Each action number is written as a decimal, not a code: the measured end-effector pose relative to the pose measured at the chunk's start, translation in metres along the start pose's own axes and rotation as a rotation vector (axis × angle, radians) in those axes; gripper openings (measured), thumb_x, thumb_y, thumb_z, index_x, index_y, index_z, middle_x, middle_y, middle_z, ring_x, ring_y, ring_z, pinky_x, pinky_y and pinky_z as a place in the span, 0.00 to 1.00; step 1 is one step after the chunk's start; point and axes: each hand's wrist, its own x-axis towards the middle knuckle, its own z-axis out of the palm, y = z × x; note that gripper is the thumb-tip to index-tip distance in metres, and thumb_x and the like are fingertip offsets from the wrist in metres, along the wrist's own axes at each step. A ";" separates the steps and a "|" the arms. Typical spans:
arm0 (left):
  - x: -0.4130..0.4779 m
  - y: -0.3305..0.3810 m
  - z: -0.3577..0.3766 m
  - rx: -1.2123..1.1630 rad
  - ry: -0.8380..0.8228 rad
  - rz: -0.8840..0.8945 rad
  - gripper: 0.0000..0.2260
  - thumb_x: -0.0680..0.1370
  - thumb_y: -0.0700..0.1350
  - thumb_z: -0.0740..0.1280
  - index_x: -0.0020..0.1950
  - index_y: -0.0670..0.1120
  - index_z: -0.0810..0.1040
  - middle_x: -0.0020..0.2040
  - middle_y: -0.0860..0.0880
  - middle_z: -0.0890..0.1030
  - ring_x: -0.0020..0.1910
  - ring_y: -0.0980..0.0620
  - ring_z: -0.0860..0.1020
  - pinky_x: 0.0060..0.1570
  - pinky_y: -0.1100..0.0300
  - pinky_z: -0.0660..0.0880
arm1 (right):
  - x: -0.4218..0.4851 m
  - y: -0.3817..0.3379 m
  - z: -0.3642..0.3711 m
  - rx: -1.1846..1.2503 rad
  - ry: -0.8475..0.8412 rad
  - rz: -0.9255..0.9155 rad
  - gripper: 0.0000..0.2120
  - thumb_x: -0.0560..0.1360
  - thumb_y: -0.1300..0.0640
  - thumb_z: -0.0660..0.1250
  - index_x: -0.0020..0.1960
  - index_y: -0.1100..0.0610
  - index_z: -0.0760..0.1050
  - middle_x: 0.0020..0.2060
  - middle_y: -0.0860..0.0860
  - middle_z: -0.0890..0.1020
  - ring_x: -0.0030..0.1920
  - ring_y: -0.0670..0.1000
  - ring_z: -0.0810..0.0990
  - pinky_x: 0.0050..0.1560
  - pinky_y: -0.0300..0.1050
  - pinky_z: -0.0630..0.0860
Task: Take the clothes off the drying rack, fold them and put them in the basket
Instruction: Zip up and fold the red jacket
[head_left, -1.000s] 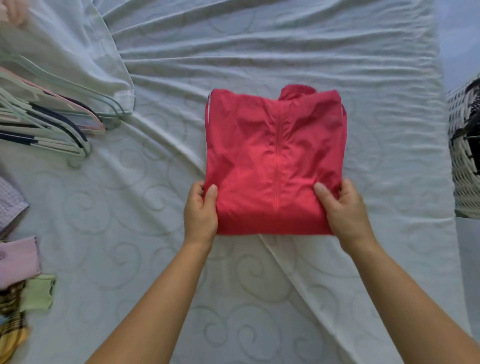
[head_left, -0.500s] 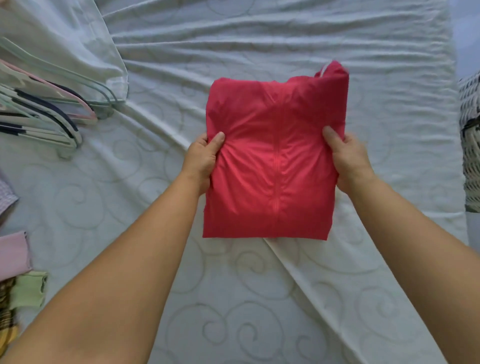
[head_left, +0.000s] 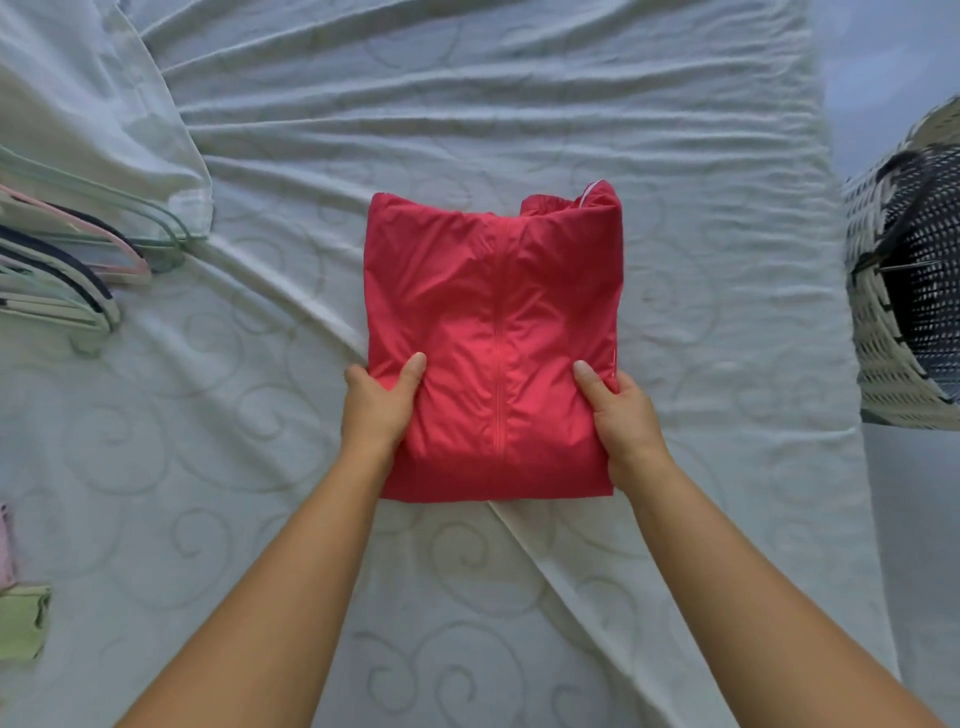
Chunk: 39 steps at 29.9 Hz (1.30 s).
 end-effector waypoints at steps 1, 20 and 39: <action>-0.002 0.005 0.002 -0.109 -0.042 0.003 0.23 0.74 0.55 0.68 0.60 0.41 0.69 0.58 0.44 0.76 0.59 0.44 0.75 0.60 0.52 0.71 | 0.002 -0.006 -0.005 0.002 0.009 -0.035 0.03 0.75 0.56 0.67 0.45 0.55 0.76 0.41 0.48 0.81 0.42 0.45 0.78 0.48 0.39 0.75; -0.007 0.128 0.196 -0.139 -0.235 0.215 0.18 0.79 0.49 0.61 0.62 0.37 0.68 0.60 0.39 0.75 0.60 0.44 0.73 0.60 0.54 0.69 | 0.165 -0.084 -0.183 -0.113 0.151 -0.184 0.22 0.80 0.48 0.57 0.69 0.58 0.66 0.63 0.51 0.73 0.61 0.48 0.72 0.63 0.42 0.67; 0.002 0.120 0.193 -0.257 -0.278 0.106 0.11 0.80 0.44 0.60 0.57 0.38 0.71 0.49 0.45 0.75 0.49 0.50 0.72 0.55 0.54 0.71 | 0.145 -0.042 -0.197 0.204 0.021 -0.148 0.39 0.59 0.31 0.69 0.64 0.53 0.73 0.60 0.51 0.79 0.61 0.51 0.77 0.62 0.51 0.73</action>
